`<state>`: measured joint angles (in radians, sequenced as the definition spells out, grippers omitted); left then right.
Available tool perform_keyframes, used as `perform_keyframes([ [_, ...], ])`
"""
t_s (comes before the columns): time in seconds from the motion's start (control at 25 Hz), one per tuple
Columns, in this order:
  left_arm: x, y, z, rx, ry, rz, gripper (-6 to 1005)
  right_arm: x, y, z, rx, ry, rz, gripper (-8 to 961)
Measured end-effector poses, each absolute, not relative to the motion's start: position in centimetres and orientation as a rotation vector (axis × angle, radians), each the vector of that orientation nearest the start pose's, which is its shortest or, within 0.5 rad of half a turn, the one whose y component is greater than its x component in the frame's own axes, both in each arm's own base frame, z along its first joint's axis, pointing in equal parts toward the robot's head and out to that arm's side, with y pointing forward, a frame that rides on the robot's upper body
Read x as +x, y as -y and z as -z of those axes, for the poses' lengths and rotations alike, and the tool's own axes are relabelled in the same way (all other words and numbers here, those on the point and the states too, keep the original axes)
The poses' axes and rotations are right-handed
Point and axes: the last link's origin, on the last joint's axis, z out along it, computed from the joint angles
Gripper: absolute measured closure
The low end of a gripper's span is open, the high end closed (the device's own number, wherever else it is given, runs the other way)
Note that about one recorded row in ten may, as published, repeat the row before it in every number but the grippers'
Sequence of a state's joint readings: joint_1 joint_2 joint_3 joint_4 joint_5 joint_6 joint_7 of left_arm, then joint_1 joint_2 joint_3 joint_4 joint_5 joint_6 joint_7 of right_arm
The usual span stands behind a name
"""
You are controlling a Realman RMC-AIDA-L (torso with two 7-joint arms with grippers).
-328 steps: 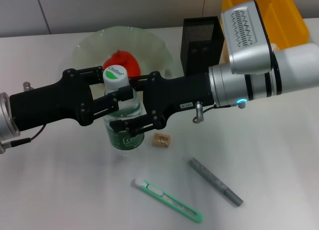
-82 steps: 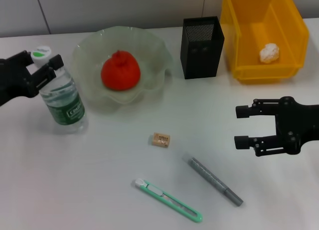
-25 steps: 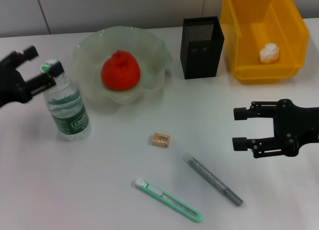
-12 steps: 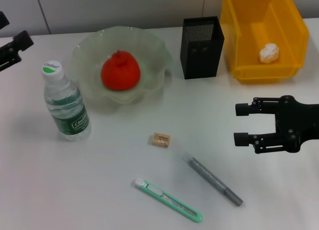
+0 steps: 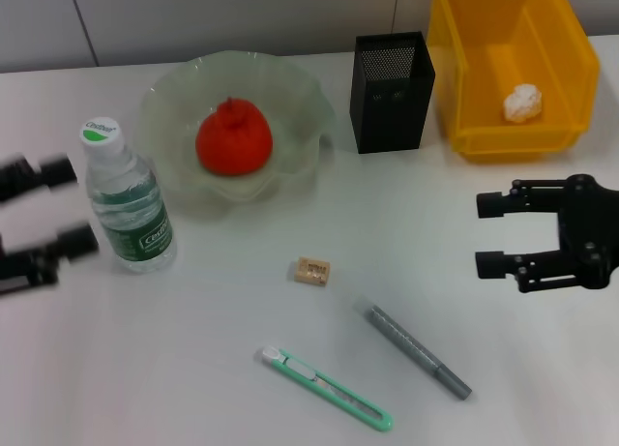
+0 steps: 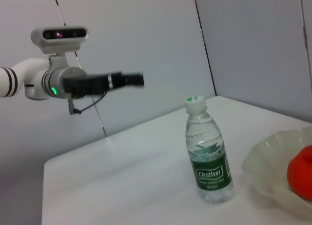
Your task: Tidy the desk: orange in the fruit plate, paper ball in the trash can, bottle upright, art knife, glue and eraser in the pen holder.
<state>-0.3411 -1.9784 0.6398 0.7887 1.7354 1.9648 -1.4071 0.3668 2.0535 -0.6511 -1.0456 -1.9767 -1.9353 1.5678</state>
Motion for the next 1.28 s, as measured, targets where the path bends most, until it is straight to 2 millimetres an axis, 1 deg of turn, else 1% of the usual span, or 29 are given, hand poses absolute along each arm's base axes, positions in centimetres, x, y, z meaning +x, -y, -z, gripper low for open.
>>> perform_keyframes([
  [0.16, -28.2, -26.3, -7.3, -2.764, 0.551, 0.992, 144, 25.2, -27.6, -8.8, -2.863, -0.559, -0.641, 175],
  [0.28, -28.5, -26.2, -6.9, -2.789, 0.542, 0.955, 144, 23.9, -27.6, -10.0, -2.893, -0.567, -0.561, 175],
  [0.32, -28.6, -26.1, -6.7, -2.799, 0.533, 0.940, 144, 23.3, -27.8, -10.3, -2.908, -0.581, -0.518, 175],
  [0.36, -28.8, -25.8, -6.1, -2.825, 0.509, 0.904, 145, 21.9, -28.1, -10.8, -2.939, -0.593, -0.426, 175],
  [0.4, -28.8, -25.8, -6.1, -2.825, 0.509, 0.904, 145, 21.9, -28.1, -10.8, -2.939, -0.593, -0.426, 175],
  [0.52, -29.0, -25.5, -5.1, -2.856, 0.478, 0.862, 145, 19.4, -28.9, -11.0, -2.994, -0.627, -0.271, 175],
  [0.56, -29.1, -25.4, -5.0, -2.861, 0.471, 0.855, 145, 17.6, -29.6, -10.8, -3.031, -0.658, -0.157, 175],
  [0.6, -29.2, -25.2, -4.7, -2.867, 0.455, 0.846, 145, 17.6, -29.6, -10.8, -3.031, -0.658, -0.157, 175],
  [0.72, -29.5, -24.7, -4.5, -2.869, 0.422, 0.840, 145, 15.1, -31.1, -9.8, -3.062, -0.760, 0.005, 176],
  [0.88, -30.1, -23.9, -4.6, -2.870, 0.404, 0.822, 145, 12.5, -32.9, -7.9, -3.068, -0.856, 0.190, 176],
  [0.92, -30.2, -23.7, -4.6, -2.874, 0.405, 0.813, 145, 11.9, -33.2, -7.3, -3.068, -0.871, 0.233, 176],
  [0.96, -30.4, -23.6, -4.7, -2.878, 0.406, 0.804, 145, 10.8, -33.8, -5.7, -3.051, -0.898, 0.347, 175],
  [1.0, -30.6, -23.4, -4.8, -2.884, 0.410, 0.795, 145, 10.8, -33.8, -5.7, -3.051, -0.898, 0.347, 175],
  [1.12, -31.0, -23.0, -4.9, -2.911, 0.423, 0.761, 145, 9.5, -34.4, -3.3, -3.027, -0.926, 0.484, 174],
  [1.16, -31.0, -23.0, -4.9, -2.911, 0.423, 0.761, 145, 8.8, -34.6, -1.9, -3.021, -0.943, 0.555, 174],
  [1.2, -31.2, -22.8, -4.9, -2.926, 0.429, 0.742, 145, 8.8, -34.6, -1.9, -3.021, -0.943, 0.555, 174],
  [1.28, -31.4, -22.6, -5.0, -2.938, 0.426, 0.734, 145, 8.2, -34.8, -0.6, -3.011, -0.960, 0.611, 175],
])
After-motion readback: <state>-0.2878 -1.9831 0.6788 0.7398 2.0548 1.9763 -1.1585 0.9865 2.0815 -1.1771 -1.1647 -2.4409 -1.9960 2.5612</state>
